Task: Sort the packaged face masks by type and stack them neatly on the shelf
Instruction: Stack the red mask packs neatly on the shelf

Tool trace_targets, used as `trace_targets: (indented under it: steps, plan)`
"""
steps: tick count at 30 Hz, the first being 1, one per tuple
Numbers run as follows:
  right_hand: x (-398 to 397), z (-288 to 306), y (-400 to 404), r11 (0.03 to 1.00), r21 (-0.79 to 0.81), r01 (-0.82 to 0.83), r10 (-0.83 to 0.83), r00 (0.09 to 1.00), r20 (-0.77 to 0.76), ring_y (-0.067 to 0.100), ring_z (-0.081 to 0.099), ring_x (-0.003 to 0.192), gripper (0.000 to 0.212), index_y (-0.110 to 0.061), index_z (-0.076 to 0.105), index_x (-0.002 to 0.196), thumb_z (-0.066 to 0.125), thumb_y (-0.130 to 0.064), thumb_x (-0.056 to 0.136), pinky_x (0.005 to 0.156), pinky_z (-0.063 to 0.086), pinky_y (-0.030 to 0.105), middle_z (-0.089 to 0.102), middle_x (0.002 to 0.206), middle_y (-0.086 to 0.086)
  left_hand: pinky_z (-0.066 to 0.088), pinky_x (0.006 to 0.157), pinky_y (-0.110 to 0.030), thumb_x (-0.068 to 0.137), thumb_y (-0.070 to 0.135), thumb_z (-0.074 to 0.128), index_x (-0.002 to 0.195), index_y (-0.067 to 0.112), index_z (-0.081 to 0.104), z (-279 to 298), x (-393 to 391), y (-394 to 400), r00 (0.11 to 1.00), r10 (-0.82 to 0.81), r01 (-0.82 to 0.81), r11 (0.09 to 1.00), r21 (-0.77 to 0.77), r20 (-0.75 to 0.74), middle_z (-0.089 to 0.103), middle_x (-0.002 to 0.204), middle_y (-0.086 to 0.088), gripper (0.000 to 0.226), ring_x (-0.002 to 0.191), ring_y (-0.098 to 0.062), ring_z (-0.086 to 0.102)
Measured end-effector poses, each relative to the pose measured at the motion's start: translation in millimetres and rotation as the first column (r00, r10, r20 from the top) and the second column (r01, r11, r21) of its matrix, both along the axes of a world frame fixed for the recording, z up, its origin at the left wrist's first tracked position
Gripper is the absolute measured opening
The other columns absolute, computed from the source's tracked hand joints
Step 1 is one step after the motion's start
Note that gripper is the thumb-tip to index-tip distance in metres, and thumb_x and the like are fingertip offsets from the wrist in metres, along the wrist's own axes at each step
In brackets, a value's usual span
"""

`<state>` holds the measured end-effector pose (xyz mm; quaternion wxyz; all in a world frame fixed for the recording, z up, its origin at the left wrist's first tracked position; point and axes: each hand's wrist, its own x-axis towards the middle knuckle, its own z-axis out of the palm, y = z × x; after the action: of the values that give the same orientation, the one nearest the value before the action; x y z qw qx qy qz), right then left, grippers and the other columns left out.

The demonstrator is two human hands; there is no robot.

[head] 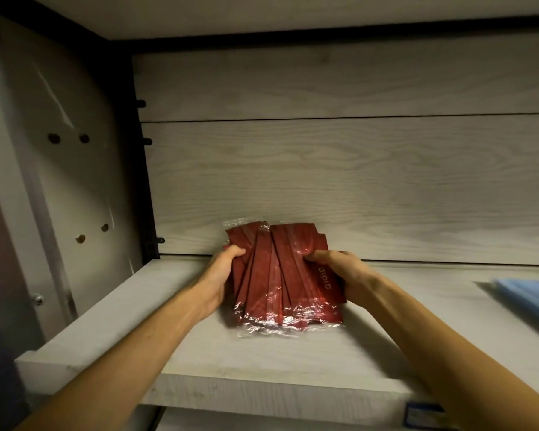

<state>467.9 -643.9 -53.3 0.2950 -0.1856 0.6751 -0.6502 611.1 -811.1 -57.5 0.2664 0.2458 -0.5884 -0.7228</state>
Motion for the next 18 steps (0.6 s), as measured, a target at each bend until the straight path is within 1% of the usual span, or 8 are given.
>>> trace_targets:
  steps: [1, 2, 4, 9, 11, 13, 15, 18]
  plan:
    - [0, 0, 0, 1.0, -0.004, -0.012, 0.012, 1.0, 0.007, 0.032, 0.07, 0.077, 0.028, 0.002, 0.071, 0.102, 0.077, -0.018, 0.084, 0.087, 0.058, 0.054, 0.074, 0.097, 0.022, 0.054, 0.088, -0.041, 0.097, 0.017, 0.054, 0.115, 0.009, 0.067, -1, -1, -1, 1.0, 0.015, -0.015, 0.999, -0.034, -0.001, 0.071, 0.102, -0.017, 0.023, 0.084, -0.027, 0.065]
    - [0, 0, -1, 1.0, -0.008, -0.023, 0.023, 1.0, 0.014, 0.032, 0.07, 0.077, 0.028, 0.003, 0.071, 0.103, 0.076, -0.018, 0.084, 0.086, 0.059, 0.053, 0.074, 0.097, 0.023, 0.054, 0.088, -0.04, 0.097, 0.015, 0.056, 0.115, 0.007, 0.068, -2, -2, -2, 1.0, 0.029, -0.029, 0.997, -0.066, -0.002, 0.073, 0.1, -0.017, 0.023, 0.085, -0.027, 0.066]
    - [1, -1, -3, 0.999, -0.011, -0.039, 0.039, 0.999, 0.027, 0.031, 0.071, 0.075, 0.026, 0.004, 0.071, 0.102, 0.075, -0.015, 0.085, 0.078, 0.062, 0.048, 0.074, 0.098, 0.023, 0.055, 0.081, -0.035, 0.096, 0.014, 0.059, 0.116, 0.004, 0.07, -3, -2, -4, 0.999, 0.046, -0.045, 0.993, -0.113, 0.006, 0.075, 0.103, -0.018, 0.024, 0.085, -0.027, 0.069]
    - [2, -2, -2, 0.999, 0.026, -0.029, 0.028, 0.997, 0.072, 0.031, 0.068, 0.071, 0.029, 0.005, 0.068, 0.108, 0.075, -0.01, 0.084, 0.071, 0.061, 0.044, 0.071, 0.1, 0.025, 0.056, 0.084, -0.039, 0.094, 0.015, 0.064, 0.118, 0.004, 0.069, -6, -1, -6, 0.999, 0.031, -0.027, 0.992, -0.12, 0.032, 0.074, 0.108, -0.022, 0.027, 0.095, -0.033, 0.071]
    - [1, 0, -1, 1.0, 0.026, -0.001, -0.001, 0.998, 0.068, 0.03, 0.067, 0.069, 0.027, 0.003, 0.069, 0.105, 0.076, -0.01, 0.082, 0.075, 0.06, 0.046, 0.07, 0.094, 0.022, 0.056, 0.091, -0.045, 0.092, 0.014, 0.065, 0.119, 0.004, 0.069, -5, -1, -7, 0.999, 0.033, -0.031, 0.994, -0.101, 0.018, 0.074, 0.108, -0.022, 0.028, 0.103, -0.038, 0.071]
    - [-2, 2, 2, 0.997, 0.007, 0.081, -0.081, 0.996, 0.028, 0.029, 0.063, 0.064, 0.021, 0.0, 0.069, 0.095, 0.078, -0.012, 0.08, 0.072, 0.056, 0.044, 0.068, 0.082, 0.019, 0.055, 0.094, -0.05, 0.09, 0.015, 0.067, 0.119, 0.004, 0.068, -5, 0, -8, 0.998, 0.058, -0.057, 0.994, -0.088, 0.012, 0.075, 0.107, -0.021, 0.031, 0.106, -0.041, 0.069]
    - [-7, 5, 7, 0.988, -0.048, 0.148, -0.147, 0.989, 0.036, 0.027, 0.059, 0.06, 0.017, -0.002, 0.067, 0.091, 0.077, -0.012, 0.081, 0.064, 0.052, 0.038, 0.064, 0.076, 0.016, 0.056, 0.089, -0.048, 0.089, 0.016, 0.067, 0.119, 0.002, 0.067, -3, 1, -11, 0.995, 0.098, -0.098, 0.993, -0.064, 0.008, 0.075, 0.103, -0.021, 0.033, 0.097, -0.04, 0.071]
    - [-19, 8, 18, 0.971, -0.126, 0.205, -0.194, 0.976, 0.094, 0.025, 0.053, 0.055, 0.015, -0.008, 0.062, 0.078, 0.069, -0.018, 0.086, 0.057, 0.043, 0.032, 0.057, 0.07, 0.011, 0.055, 0.076, -0.041, 0.088, 0.018, 0.065, 0.11, 0.002, 0.069, 1, 4, -13, 0.99, 0.138, -0.137, 0.99, -0.013, 0.014, 0.071, 0.089, -0.02, 0.027, 0.074, -0.031, 0.068]
